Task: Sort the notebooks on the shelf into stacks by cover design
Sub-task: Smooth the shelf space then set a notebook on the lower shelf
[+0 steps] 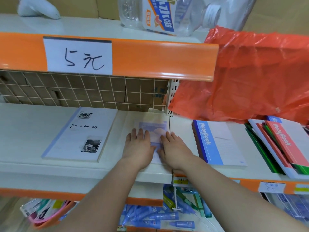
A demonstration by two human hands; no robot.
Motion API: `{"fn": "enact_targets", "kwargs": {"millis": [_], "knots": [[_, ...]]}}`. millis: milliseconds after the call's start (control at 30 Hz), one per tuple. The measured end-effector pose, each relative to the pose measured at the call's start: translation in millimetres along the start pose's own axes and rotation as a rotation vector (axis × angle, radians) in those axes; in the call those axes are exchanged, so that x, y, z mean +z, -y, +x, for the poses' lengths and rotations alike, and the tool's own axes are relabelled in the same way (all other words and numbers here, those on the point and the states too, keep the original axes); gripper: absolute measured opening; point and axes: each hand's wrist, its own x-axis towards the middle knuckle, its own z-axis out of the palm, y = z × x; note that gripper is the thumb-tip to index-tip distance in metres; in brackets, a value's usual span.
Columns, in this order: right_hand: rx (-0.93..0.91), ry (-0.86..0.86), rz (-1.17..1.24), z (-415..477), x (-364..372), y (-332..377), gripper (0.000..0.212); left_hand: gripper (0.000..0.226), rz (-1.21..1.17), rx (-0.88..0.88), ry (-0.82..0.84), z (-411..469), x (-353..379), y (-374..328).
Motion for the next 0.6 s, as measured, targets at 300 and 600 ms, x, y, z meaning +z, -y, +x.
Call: {"fn": "enact_targets", "kwargs": {"millis": [300, 600], "knots": [[0.126, -0.1, -0.017, -40.4, -42.0, -62.1, 0.061, 0.056, 0.045, 0.178, -0.112, 20.3, -28.1, -77.0], [0.351, -0.115, -0.011, -125.5, -58.2, -200.2, 0.06, 0.065, 0.045, 0.37, -0.118, 23.3, -27.7, -226.0]]}}
